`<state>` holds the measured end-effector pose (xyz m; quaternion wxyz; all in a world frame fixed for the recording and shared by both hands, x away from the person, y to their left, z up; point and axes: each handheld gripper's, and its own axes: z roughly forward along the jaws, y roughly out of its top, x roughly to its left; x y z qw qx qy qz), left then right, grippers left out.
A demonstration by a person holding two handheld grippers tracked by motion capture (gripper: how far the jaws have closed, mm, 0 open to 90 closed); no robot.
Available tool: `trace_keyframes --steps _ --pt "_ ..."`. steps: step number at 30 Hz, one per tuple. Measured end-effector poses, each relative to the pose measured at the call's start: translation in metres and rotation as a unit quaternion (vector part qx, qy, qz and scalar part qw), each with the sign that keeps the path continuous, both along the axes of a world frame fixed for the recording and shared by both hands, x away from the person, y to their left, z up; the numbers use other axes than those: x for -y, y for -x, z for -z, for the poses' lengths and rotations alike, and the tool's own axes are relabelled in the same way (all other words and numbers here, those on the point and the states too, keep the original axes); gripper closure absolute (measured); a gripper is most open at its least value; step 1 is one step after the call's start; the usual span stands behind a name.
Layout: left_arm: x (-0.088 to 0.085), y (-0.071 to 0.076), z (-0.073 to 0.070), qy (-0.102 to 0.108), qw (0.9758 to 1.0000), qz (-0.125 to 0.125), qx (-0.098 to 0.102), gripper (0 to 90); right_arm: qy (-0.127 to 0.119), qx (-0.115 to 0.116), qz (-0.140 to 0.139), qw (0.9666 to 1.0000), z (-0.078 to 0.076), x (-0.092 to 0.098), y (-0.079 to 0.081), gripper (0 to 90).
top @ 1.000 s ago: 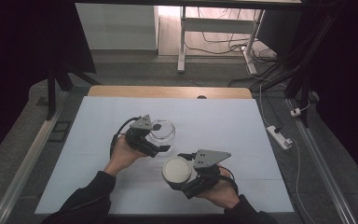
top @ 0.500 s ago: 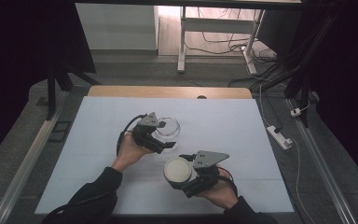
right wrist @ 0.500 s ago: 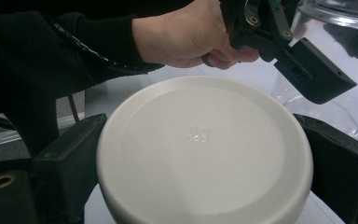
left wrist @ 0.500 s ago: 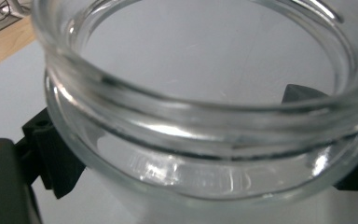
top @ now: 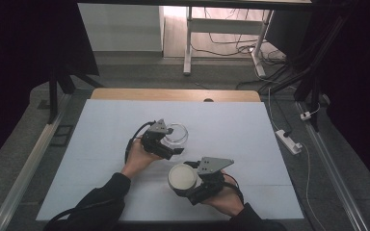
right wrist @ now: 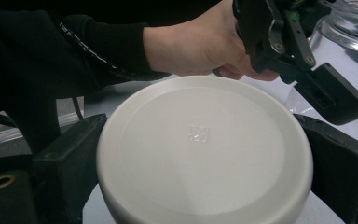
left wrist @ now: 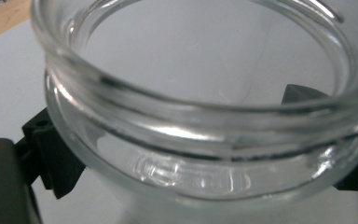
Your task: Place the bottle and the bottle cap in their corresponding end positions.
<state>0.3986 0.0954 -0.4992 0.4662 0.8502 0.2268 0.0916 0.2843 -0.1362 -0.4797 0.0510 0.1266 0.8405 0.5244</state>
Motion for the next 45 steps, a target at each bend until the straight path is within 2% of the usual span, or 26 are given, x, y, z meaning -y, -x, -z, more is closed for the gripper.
trace_keyframes --steps 8,15,25,35,45 --pt "0.003 -0.002 0.008 -0.007 1.0 -0.004 0.0 7.5 0.017 -0.002 0.003 0.9999 0.012 -0.005 -0.004 7.4" --pt "0.005 -0.003 0.011 -0.007 1.0 -0.006 0.003 7.5 0.046 -0.002 0.009 0.9989 0.031 -0.015 -0.011 7.3" --pt "0.007 -0.004 0.015 -0.006 0.9999 -0.007 0.005 7.5 0.079 -0.007 0.011 0.9968 0.047 -0.026 -0.02 7.3" --pt "0.007 -0.005 0.019 -0.01 0.9999 -0.007 0.003 7.5 0.106 -0.026 0.021 0.9938 0.056 -0.03 -0.025 7.3" --pt "0.008 -0.004 0.024 -0.015 0.9999 -0.004 0.003 7.4 0.126 -0.036 0.027 0.991 0.059 -0.034 -0.028 7.2"
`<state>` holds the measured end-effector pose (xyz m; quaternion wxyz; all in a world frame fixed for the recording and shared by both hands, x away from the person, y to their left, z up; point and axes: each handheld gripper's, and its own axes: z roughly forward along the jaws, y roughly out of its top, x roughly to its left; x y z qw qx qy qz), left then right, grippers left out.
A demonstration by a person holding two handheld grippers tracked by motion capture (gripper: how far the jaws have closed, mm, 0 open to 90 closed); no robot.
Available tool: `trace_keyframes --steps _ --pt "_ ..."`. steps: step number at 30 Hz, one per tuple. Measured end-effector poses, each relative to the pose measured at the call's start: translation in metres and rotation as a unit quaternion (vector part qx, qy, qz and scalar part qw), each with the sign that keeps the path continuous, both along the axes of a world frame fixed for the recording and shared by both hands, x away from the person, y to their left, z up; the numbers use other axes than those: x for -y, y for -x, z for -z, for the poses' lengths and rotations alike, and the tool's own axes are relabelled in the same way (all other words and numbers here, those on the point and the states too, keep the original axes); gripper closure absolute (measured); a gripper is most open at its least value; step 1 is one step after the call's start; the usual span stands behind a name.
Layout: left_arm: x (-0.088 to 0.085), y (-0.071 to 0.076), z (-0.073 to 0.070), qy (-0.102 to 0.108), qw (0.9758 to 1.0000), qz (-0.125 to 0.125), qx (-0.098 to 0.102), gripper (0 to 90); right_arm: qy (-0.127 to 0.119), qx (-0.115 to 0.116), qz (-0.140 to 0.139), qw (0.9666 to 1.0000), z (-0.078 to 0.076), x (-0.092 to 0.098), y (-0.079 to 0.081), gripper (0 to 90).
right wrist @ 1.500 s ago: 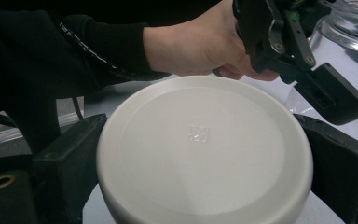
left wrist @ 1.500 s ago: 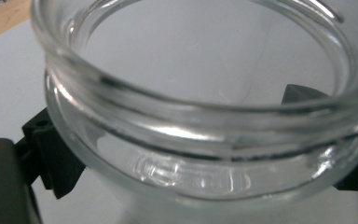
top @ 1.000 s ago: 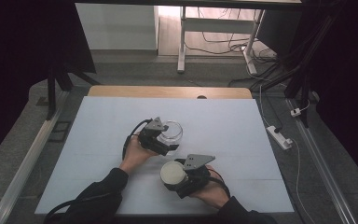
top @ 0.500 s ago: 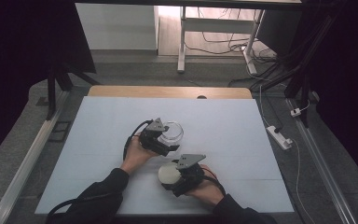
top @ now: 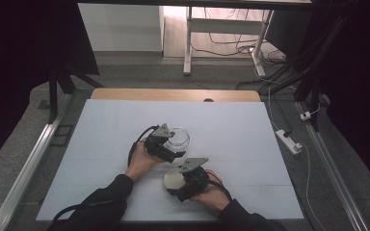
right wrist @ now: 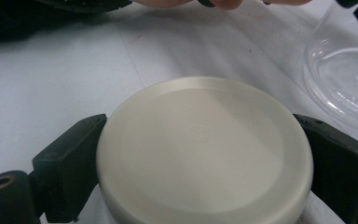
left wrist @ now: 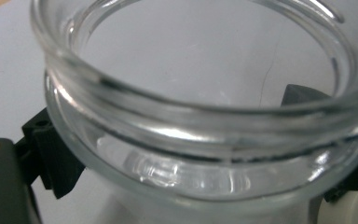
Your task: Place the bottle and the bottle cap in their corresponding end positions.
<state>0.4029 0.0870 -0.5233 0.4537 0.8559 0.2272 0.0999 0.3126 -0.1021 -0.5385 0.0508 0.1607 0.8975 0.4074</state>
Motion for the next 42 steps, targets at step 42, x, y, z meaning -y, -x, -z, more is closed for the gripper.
trace_keyframes --steps 42 --pt "-0.032 0.012 -0.019 0.039 0.9991 -0.006 -0.014 0.0 -0.041 -0.01 0.014 0.999 -0.013 0.008 0.0 0.0"
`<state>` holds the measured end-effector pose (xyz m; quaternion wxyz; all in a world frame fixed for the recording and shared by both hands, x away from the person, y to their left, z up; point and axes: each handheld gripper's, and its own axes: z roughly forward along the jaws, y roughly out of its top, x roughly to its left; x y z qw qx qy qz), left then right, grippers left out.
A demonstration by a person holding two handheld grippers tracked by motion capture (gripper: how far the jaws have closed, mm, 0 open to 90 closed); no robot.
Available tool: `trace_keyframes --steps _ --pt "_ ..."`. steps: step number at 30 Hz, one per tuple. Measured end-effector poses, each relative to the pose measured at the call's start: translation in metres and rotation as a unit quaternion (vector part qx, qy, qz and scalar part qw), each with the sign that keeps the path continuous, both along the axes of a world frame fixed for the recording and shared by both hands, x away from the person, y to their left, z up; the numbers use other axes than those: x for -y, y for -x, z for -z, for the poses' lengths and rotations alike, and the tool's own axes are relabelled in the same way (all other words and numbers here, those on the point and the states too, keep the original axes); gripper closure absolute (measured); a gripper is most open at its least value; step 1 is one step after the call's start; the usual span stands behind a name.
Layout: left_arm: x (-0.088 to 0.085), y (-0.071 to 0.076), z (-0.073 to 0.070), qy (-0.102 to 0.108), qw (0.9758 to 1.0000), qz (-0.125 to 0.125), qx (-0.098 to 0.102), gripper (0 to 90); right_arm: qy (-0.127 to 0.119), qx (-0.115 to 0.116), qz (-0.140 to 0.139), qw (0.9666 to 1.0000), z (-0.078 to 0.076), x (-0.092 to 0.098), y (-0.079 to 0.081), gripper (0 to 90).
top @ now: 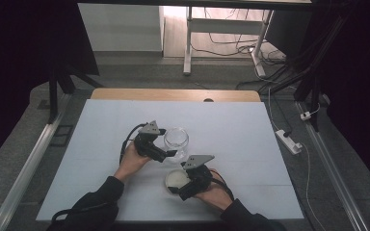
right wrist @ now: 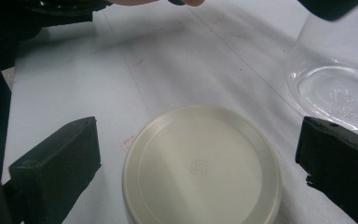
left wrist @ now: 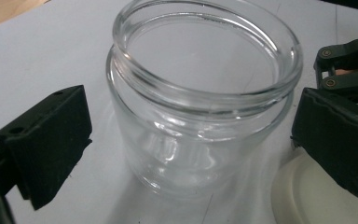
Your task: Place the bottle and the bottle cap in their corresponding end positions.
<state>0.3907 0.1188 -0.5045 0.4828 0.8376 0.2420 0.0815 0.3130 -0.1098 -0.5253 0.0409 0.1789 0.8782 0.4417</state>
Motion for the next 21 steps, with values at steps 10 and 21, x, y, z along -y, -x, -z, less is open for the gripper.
trace_keyframes --steps 10,21 --pt "-0.011 0.011 -0.005 -0.006 0.9999 -0.01 0.0 0.0 -0.01 0.003 0.006 0.9999 -0.006 0.004 0.002 0.0" --pt "-0.025 0.027 -0.01 -0.007 0.9999 -0.013 -0.005 0.0 -0.021 0.011 0.012 0.9997 -0.011 0.01 0.004 0.0"
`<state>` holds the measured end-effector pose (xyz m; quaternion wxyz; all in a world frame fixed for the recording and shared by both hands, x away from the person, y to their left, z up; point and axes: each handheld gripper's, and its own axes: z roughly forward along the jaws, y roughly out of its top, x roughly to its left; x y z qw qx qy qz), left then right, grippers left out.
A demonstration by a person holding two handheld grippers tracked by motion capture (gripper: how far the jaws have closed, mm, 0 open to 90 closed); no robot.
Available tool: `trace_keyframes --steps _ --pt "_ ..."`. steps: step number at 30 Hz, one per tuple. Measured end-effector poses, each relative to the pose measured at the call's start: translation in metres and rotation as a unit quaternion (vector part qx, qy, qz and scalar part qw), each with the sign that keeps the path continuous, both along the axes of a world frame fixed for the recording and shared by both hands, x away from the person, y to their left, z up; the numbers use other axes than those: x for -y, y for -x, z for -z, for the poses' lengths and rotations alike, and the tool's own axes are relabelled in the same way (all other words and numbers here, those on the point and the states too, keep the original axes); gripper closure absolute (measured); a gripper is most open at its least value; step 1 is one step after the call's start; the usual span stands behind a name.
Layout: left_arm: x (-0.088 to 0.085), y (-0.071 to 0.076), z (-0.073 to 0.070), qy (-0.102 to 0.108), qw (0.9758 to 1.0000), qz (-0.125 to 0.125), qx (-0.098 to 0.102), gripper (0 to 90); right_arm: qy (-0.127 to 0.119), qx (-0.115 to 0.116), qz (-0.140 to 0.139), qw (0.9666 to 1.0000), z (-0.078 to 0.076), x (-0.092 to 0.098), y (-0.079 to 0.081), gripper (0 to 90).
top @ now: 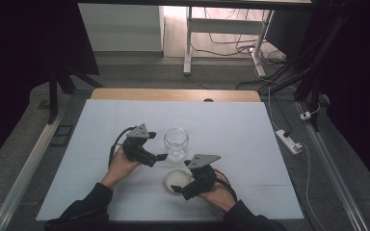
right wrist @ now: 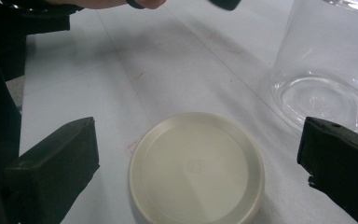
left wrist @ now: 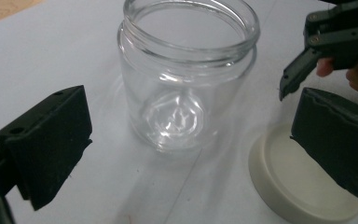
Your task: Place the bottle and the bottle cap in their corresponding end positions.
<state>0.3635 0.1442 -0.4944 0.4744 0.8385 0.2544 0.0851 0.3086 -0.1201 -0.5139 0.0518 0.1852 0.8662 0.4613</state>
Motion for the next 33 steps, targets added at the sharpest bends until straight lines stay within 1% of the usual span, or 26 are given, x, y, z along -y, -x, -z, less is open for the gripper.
trace_keyframes --steps 4,9,16,22,27,31,33 --pt "0.0 0.007 -0.002 0.002 1.0 0.005 -0.001 0.0 -0.003 0.004 0.0 1.0 -0.002 0.001 0.001 0.0" --pt "-0.001 0.015 -0.005 0.009 0.9999 0.01 -0.006 0.0 -0.003 0.007 0.001 1.0 -0.004 0.003 0.003 0.0" --pt "-0.005 0.028 -0.008 0.018 0.9997 0.012 -0.01 0.0 -0.008 0.005 0.01 0.9999 -0.009 0.009 0.005 0.0" --pt "-0.012 0.041 -0.011 0.029 0.9995 0.006 -0.009 0.0 -0.008 0.009 0.011 0.9999 -0.014 0.013 0.008 0.0" --pt "-0.02 0.051 -0.012 0.041 0.999 0.005 -0.015 0.0 -0.009 0.012 0.014 0.9998 -0.017 0.017 0.011 0.0" --pt "-0.026 0.059 -0.014 0.046 0.9988 0.002 -0.015 0.0 -0.011 0.015 0.019 0.9996 -0.02 0.021 0.013 0.0" --pt "-0.029 0.064 -0.015 0.046 0.9988 -0.003 -0.015 0.0 -0.012 0.015 0.022 0.9996 -0.022 0.023 0.014 0.0"
